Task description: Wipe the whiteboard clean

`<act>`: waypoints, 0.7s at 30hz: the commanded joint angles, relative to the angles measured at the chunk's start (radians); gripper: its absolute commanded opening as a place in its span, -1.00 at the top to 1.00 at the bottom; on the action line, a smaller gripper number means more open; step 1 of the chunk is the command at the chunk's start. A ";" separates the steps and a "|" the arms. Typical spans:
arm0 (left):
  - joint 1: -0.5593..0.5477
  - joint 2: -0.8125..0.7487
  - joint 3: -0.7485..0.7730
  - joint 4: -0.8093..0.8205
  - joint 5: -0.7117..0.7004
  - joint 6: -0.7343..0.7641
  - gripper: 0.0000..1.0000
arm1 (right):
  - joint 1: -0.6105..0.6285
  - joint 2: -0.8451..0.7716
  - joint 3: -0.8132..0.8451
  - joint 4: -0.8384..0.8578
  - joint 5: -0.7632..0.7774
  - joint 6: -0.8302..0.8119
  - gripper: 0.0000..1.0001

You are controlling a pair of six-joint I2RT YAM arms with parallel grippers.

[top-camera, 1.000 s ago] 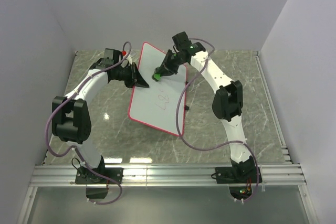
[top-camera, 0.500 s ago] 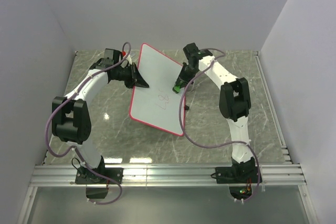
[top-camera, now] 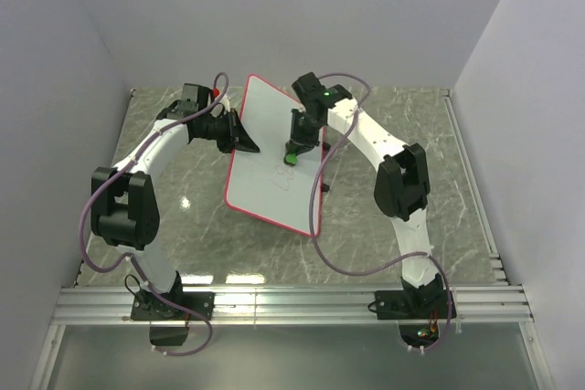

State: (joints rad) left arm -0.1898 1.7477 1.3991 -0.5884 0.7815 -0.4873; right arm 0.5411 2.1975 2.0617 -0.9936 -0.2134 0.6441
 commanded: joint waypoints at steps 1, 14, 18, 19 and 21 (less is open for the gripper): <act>-0.146 0.082 -0.051 -0.068 -0.128 0.208 0.99 | 0.126 -0.007 0.072 0.007 -0.123 -0.027 1.00; -0.146 0.070 -0.048 -0.079 -0.151 0.205 0.99 | 0.166 -0.044 0.115 0.039 -0.152 -0.101 1.00; -0.146 0.068 -0.045 -0.080 -0.156 0.200 0.99 | 0.183 -0.107 0.037 0.099 -0.165 -0.133 1.00; -0.146 0.069 -0.042 -0.082 -0.154 0.199 0.99 | 0.186 -0.117 0.019 0.107 -0.159 -0.136 1.00; -0.146 0.072 -0.029 -0.085 -0.156 0.196 0.99 | 0.186 -0.143 -0.050 0.116 -0.141 -0.152 1.00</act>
State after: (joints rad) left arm -0.2016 1.7458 1.4071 -0.5884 0.7837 -0.4404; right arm 0.6792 2.1139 2.0815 -0.9615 -0.2993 0.5285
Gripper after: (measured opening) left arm 0.072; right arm 0.298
